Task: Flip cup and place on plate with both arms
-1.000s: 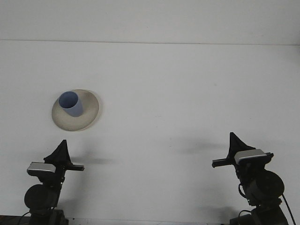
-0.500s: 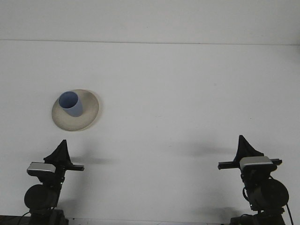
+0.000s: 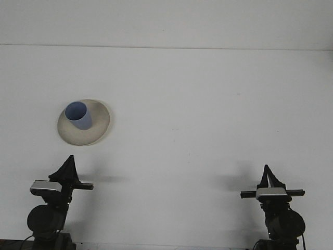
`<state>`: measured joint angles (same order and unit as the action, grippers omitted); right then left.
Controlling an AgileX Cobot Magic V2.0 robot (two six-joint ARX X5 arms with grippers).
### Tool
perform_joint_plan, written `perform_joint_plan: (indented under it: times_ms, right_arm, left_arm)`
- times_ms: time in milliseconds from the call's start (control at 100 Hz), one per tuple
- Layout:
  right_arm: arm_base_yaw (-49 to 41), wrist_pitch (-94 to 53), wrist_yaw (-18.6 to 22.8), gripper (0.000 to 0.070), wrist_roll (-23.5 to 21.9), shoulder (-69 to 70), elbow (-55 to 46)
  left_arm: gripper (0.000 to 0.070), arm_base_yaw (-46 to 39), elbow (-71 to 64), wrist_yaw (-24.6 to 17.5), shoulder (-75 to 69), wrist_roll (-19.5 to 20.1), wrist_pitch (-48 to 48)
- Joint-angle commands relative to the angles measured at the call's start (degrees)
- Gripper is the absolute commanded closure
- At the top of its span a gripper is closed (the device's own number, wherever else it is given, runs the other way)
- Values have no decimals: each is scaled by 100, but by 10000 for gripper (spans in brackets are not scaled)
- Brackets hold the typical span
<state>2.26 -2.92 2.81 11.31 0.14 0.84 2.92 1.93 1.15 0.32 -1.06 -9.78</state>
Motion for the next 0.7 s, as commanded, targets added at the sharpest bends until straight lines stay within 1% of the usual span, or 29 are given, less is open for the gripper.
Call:
perform_joint_plan:
  times_ms: [0, 130, 690]
  right_arm:
    - [-2, 181, -4, 700, 70, -9, -13]
    - [-2, 380, 22, 700, 50, -7, -11]
    - [-4, 380, 20, 700, 50, -9, -11]
  left_arm:
    - [685, 9, -114, -2, -9, -52, -66]
    - [685, 9, -111, -2, -9, -52, -61]
    - [685, 9, -111, -2, -9, -52, -61]
